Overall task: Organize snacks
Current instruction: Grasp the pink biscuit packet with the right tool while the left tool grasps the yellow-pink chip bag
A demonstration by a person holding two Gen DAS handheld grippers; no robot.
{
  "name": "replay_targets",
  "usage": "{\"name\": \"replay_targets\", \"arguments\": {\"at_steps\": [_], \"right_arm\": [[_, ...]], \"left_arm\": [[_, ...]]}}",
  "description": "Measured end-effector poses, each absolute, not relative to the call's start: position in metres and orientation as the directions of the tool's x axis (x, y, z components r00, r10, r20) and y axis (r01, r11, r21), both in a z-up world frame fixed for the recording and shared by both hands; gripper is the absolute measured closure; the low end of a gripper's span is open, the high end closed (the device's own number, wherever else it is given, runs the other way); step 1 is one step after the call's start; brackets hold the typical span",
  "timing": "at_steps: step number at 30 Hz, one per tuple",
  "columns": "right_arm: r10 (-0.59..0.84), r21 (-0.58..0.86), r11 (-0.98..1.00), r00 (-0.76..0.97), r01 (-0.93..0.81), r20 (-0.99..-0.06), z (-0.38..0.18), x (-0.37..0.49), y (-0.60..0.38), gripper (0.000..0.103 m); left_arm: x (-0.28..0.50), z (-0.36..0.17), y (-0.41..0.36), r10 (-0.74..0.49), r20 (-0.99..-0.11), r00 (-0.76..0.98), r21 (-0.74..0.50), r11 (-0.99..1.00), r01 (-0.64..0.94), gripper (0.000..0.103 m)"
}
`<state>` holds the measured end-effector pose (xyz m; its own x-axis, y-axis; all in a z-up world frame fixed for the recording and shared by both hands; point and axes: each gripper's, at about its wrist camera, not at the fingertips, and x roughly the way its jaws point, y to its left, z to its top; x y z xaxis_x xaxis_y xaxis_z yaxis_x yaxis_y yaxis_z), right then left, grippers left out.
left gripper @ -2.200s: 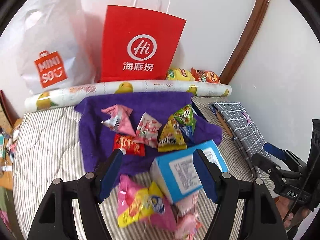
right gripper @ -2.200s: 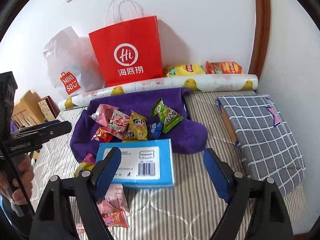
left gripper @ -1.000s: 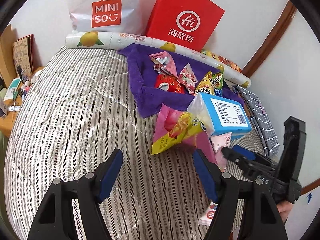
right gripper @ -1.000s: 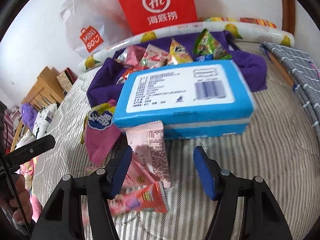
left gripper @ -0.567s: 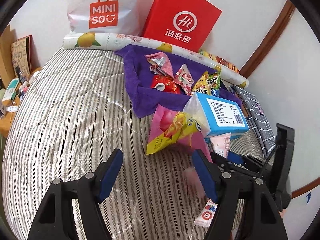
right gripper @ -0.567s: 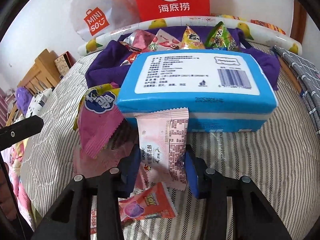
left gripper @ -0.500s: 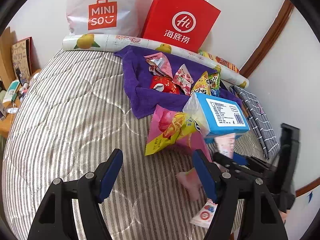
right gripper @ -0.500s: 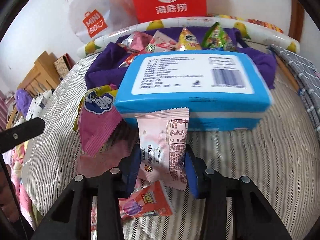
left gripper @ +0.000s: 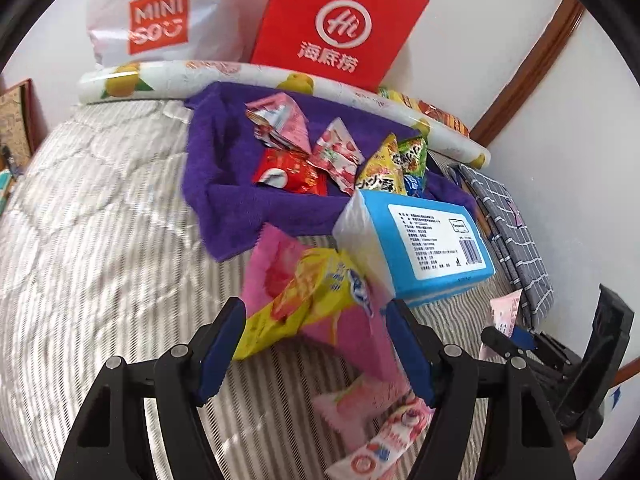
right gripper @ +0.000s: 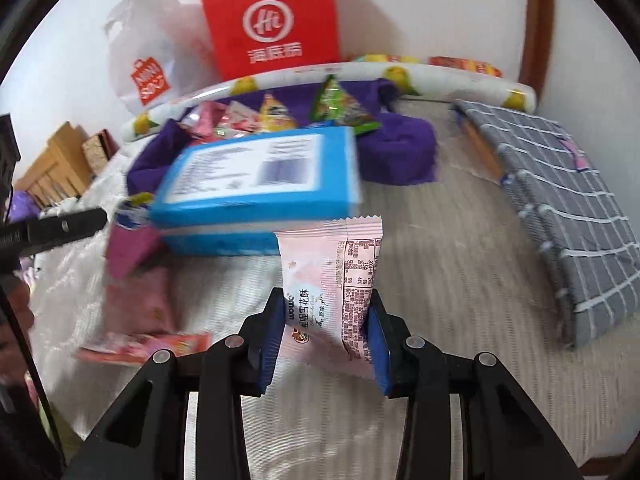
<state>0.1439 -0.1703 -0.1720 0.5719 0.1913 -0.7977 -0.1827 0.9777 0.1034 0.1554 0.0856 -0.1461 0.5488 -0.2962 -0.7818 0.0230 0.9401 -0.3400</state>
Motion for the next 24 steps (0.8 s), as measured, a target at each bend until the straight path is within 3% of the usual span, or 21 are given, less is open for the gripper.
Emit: {"name": "replay_targets", "arguments": {"at_steps": [14,18,24], "right_arm": [[0.220,0.143,0.974,0.589,-0.176,-0.778,-0.202,0.159,-0.175,0.061],[0.198,0.108,0.977,0.597,-0.183,-0.777,-0.203,0.159,-0.171,0.061],[0.173,0.075,0.980,0.599,-0.184,-0.782,-0.202,0.157,-0.168,0.064]], "left_arm": [[0.175,-0.167,0.060,-0.239,-0.815,0.529,-0.232,0.969,0.082,0.033],[0.175,-0.162,0.064,-0.242,-0.810,0.535,-0.243,0.967,0.070,0.050],[0.171,-0.158,0.075,-0.283,-0.799,0.530,-0.302,0.952,0.053,0.058]]}}
